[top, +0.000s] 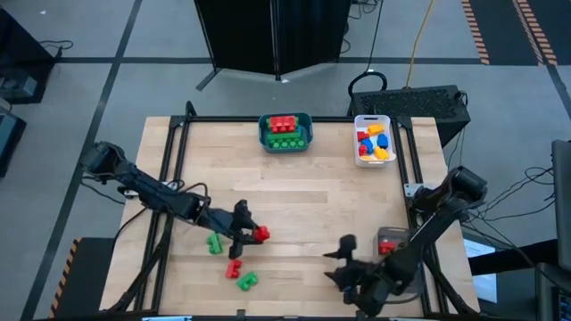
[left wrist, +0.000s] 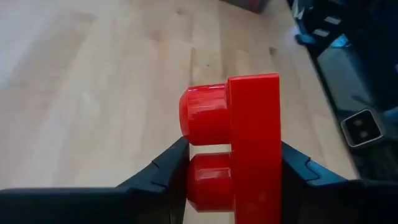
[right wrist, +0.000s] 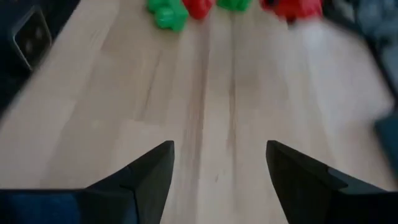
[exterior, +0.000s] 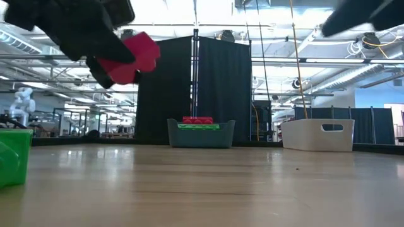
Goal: Sort blocks by size
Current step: Put the two stud red game piece into the black transparent bin
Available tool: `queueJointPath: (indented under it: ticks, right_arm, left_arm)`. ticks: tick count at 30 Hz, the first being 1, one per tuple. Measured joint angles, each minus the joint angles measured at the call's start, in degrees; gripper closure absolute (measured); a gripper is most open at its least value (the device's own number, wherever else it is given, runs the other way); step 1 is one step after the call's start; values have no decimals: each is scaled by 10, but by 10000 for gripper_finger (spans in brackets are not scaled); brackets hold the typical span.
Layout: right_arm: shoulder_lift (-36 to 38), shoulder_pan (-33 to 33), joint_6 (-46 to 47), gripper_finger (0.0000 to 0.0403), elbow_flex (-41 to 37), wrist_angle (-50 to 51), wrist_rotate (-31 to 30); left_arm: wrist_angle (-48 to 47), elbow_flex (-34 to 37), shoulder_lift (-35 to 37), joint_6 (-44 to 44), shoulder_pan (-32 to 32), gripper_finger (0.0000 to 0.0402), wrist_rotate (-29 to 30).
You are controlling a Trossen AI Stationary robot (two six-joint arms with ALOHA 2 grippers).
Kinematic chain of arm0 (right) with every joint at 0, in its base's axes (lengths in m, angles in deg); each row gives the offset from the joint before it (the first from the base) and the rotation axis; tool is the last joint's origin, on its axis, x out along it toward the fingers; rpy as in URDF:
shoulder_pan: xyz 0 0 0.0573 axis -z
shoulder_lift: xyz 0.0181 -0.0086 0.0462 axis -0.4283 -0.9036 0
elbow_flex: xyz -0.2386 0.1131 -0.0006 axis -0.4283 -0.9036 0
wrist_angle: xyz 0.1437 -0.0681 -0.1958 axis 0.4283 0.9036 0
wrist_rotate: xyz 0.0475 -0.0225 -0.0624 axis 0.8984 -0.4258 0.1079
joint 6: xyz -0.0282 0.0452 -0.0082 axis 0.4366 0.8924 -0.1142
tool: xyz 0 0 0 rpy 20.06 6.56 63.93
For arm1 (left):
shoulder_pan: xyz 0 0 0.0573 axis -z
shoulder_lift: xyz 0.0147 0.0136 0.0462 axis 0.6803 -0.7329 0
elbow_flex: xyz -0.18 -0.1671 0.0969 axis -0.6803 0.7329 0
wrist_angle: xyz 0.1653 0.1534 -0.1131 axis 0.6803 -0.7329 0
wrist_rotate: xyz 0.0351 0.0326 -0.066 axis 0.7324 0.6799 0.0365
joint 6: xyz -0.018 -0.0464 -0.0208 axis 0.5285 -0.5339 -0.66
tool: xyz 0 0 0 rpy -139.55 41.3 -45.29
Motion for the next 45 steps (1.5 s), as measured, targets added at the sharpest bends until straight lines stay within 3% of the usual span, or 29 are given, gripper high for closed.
queueJointPath:
  ticks: [3,6,14,19,33,45]
  right_arm:
    - [-22,22,-152,160,0,-58,-5]
    - [-32,50,-226,160,0,-107,-6]
    - [-33,121,-225,160,0,-125,141]
    - [-45,143,-269,160,0,-156,186]
    - [-61,165,-352,160,0,-205,197]
    - [-61,168,-364,177,0,-220,254]
  left_arm:
    - [8,0,-23,-25,-12,250,-49]
    - [24,0,-62,-33,-19,250,-89]
    - [79,-43,-173,-30,-33,250,-156]
    - [76,-96,-225,-2,-45,250,-192]
    - [76,-207,-308,60,-70,249,-287]
    - [139,-227,-328,76,-77,249,-287]
